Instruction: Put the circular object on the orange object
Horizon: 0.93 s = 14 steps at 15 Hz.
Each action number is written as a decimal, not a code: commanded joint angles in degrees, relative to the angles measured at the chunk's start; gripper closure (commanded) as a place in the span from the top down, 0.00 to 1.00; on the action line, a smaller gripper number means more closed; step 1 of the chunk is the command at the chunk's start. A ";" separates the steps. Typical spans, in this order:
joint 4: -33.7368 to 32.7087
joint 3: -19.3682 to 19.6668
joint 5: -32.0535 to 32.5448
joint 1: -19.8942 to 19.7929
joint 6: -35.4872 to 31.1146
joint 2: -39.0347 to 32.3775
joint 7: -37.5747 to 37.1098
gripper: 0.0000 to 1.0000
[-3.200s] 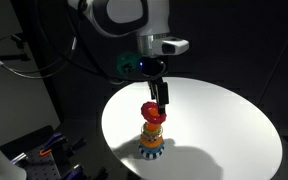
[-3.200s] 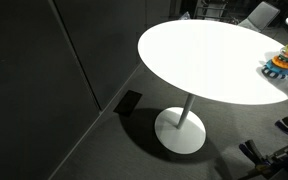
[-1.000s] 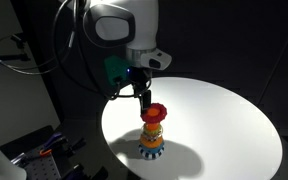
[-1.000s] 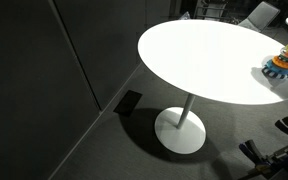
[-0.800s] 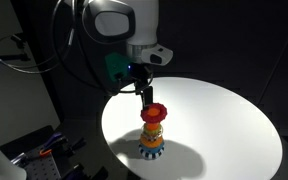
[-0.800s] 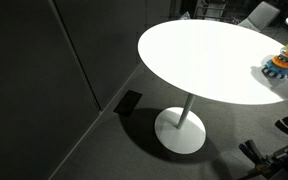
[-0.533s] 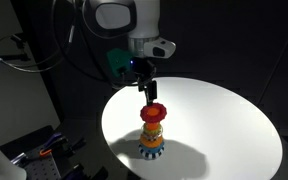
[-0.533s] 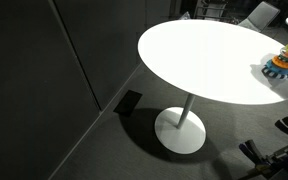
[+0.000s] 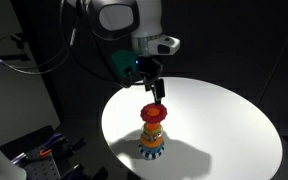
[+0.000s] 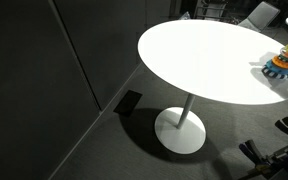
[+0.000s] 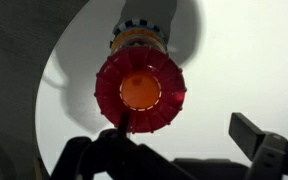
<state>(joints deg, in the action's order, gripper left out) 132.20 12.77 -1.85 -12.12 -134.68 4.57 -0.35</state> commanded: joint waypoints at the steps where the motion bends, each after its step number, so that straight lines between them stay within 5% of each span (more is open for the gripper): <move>1: -1.20 -0.27 1.55 -0.17 -2.85 -1.96 -1.54 1.00; 14: -0.88 -0.63 0.54 0.24 -8.89 -5.96 -0.63 1.00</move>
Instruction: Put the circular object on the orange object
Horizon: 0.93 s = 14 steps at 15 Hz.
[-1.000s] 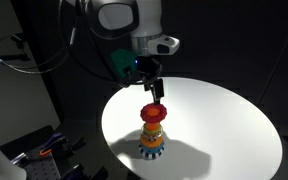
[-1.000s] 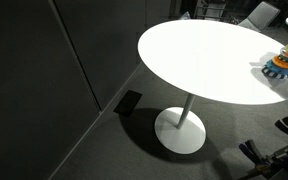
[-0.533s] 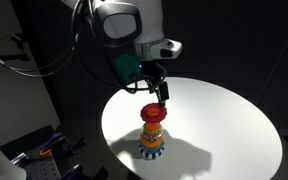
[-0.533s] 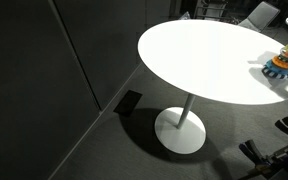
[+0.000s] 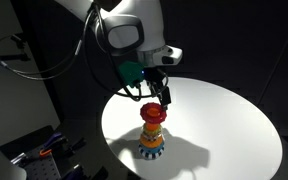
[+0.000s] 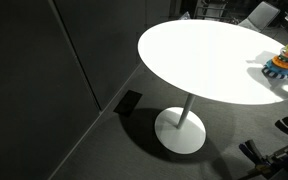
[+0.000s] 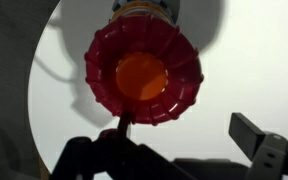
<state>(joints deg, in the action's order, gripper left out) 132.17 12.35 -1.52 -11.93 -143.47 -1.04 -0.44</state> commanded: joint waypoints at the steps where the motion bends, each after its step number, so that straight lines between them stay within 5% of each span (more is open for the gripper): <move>1: -0.89 -0.24 0.35 0.09 0.01 -0.26 -0.74 1.00; 8: -2.36 -0.94 0.62 0.85 5.24 1.78 -1.14 1.00; 14: -6.12 -2.00 6.07 1.60 21.18 4.82 -2.59 1.00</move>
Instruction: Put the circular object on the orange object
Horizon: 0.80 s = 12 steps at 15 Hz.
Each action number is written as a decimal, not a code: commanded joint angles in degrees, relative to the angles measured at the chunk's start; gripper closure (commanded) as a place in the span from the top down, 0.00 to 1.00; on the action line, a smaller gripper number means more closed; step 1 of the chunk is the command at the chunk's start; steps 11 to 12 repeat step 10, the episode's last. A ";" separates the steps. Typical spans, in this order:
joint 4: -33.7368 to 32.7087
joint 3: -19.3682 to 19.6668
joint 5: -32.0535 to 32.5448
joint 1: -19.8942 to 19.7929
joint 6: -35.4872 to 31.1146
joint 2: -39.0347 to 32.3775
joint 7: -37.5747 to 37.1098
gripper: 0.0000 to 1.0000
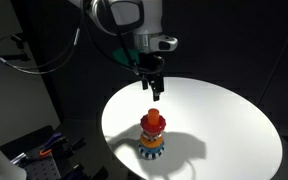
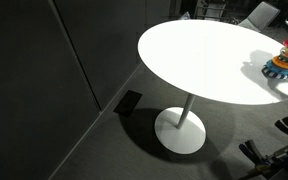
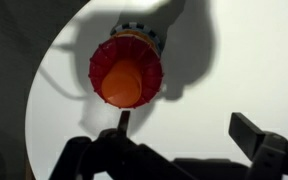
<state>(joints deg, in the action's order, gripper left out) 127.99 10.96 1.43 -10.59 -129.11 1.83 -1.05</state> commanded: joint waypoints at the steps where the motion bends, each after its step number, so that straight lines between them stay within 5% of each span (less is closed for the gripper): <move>1: -2.21 -0.81 4.17 0.35 8.72 2.61 -2.17 1.00; 12: -1.93 -1.05 6.21 0.25 11.59 4.30 -2.01 1.00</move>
